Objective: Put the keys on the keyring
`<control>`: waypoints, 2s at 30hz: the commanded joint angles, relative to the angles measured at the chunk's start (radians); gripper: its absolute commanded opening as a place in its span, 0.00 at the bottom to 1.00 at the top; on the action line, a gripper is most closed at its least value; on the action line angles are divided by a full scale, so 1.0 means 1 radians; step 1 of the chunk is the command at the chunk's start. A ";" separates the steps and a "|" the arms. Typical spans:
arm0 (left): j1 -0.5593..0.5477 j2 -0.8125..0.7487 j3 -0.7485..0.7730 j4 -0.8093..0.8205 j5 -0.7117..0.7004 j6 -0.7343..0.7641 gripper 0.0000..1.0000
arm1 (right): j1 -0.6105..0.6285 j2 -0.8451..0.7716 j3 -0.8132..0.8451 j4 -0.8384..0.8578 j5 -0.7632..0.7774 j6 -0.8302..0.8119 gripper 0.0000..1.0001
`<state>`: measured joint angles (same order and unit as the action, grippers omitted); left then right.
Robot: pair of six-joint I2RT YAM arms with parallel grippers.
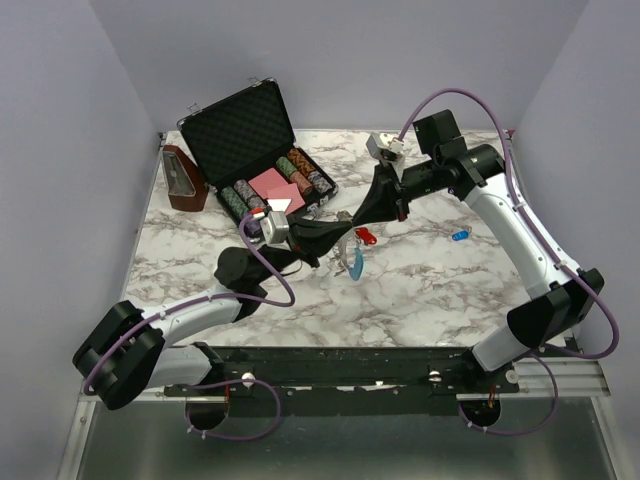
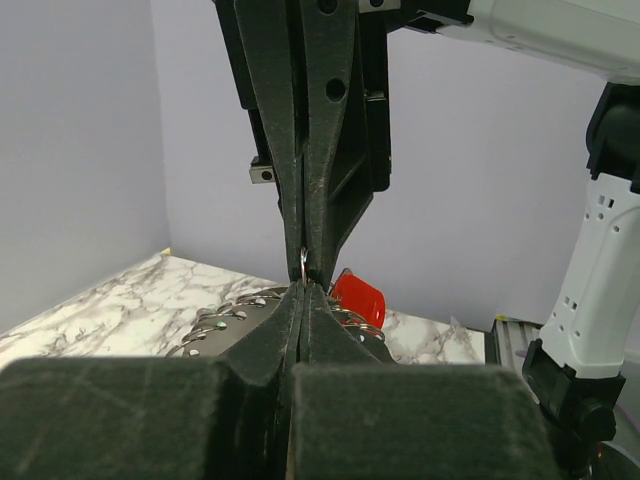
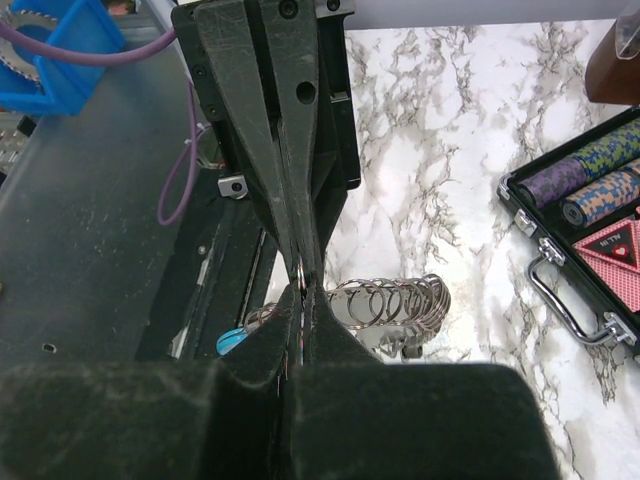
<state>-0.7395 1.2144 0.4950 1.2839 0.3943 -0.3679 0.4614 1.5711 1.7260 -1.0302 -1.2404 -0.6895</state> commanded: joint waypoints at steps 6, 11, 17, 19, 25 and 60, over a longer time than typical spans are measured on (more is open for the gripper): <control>0.022 -0.067 0.037 -0.102 0.052 -0.003 0.49 | 0.017 0.030 0.084 -0.155 0.145 -0.094 0.00; 0.058 -0.194 0.065 -0.433 0.100 0.062 0.71 | 0.031 0.086 0.182 -0.368 0.292 -0.263 0.00; 0.088 -0.208 0.189 -0.783 0.215 0.181 0.74 | 0.059 0.089 0.213 -0.389 0.412 -0.289 0.00; 0.086 -0.179 0.230 -0.848 0.245 0.213 0.69 | 0.078 0.087 0.215 -0.387 0.441 -0.298 0.00; 0.088 -0.113 0.283 -0.853 0.271 0.271 0.59 | 0.117 0.093 0.222 -0.387 0.487 -0.303 0.00; 0.086 -0.016 0.363 -0.881 0.341 0.276 0.00 | 0.128 0.087 0.198 -0.386 0.467 -0.289 0.06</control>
<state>-0.6518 1.2224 0.8696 0.3531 0.7311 -0.0723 0.5774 1.6630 1.9232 -1.3460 -0.7544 -0.9779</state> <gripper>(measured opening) 0.007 0.008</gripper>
